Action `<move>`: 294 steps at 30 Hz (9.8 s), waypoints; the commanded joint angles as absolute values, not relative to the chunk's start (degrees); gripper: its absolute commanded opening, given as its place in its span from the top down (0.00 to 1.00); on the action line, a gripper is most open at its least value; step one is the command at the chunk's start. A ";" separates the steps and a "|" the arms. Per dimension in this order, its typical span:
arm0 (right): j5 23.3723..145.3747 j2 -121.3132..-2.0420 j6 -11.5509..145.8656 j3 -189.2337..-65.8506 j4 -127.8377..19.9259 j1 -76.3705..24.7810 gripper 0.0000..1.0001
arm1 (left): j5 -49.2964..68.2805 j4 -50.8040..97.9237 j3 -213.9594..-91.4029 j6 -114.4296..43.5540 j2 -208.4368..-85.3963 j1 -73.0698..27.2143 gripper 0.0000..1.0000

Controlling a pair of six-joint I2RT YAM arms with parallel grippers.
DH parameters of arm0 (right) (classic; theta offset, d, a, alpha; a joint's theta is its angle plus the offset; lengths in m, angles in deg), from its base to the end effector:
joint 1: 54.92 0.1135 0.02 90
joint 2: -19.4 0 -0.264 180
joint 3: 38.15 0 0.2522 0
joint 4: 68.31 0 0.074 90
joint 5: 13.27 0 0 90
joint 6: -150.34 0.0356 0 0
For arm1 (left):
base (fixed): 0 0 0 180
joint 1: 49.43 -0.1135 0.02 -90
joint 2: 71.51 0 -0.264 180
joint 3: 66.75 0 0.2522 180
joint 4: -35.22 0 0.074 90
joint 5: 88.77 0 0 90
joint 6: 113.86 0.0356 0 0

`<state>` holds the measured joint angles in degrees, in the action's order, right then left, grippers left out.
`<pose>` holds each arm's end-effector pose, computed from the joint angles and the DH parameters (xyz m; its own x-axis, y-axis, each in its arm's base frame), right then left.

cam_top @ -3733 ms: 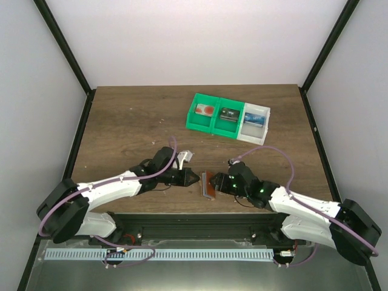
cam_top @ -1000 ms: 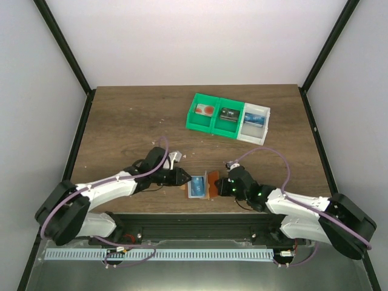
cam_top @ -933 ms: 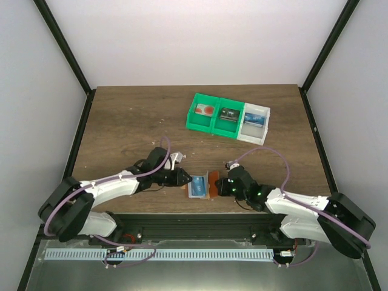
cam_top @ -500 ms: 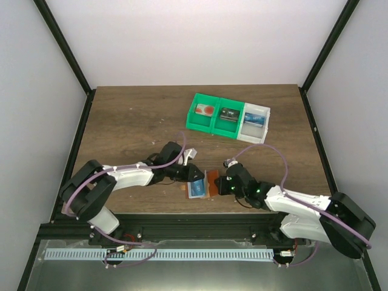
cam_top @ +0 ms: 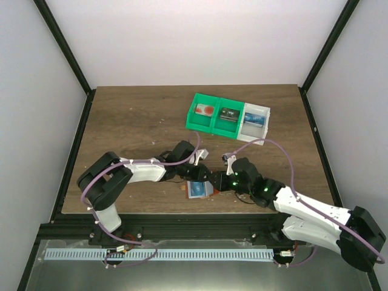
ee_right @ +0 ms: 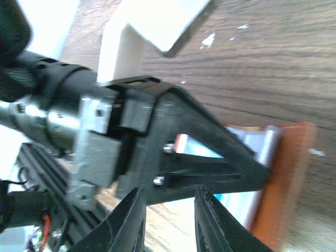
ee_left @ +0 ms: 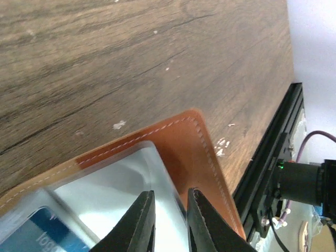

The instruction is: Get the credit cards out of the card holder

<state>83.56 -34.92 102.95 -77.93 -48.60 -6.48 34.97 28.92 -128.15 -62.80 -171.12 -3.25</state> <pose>0.1299 0.1529 0.2031 -0.8219 0.0862 -0.5630 -0.3420 0.7158 0.6089 0.2185 -0.2562 0.1452 -0.9270 0.2112 -0.3100 0.3749 0.5435 -0.7511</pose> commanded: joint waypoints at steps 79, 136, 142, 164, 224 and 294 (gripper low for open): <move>83.39 -49.90 114.30 -73.88 -55.82 -3.93 0.82 | 31.68 29.03 -116.77 -65.79 -159.64 -9.47 0.88; 101.29 -64.67 111.38 -70.58 -78.49 -12.87 0.98 | 33.84 35.97 -109.10 -67.40 -164.35 -8.80 1.00; 101.41 -63.03 110.87 -69.18 -79.01 -13.07 1.00 | 31.62 33.72 -109.34 -65.41 -165.28 -8.83 1.00; 104.20 -59.80 110.60 -67.36 -78.89 -16.61 0.83 | 32.40 33.54 -109.45 -65.48 -167.29 -8.84 1.00; 120.03 -22.50 93.86 -73.66 -52.48 -17.74 1.00 | 48.23 16.47 -119.08 -51.07 -141.81 -11.83 0.41; 104.79 -48.38 124.77 -77.06 -100.02 -12.40 0.65 | 20.21 71.25 -98.89 -101.14 -132.33 -11.86 1.00</move>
<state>104.72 -47.03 125.49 -74.28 -96.94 -13.47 19.40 66.69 -98.75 -100.15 -131.91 -11.89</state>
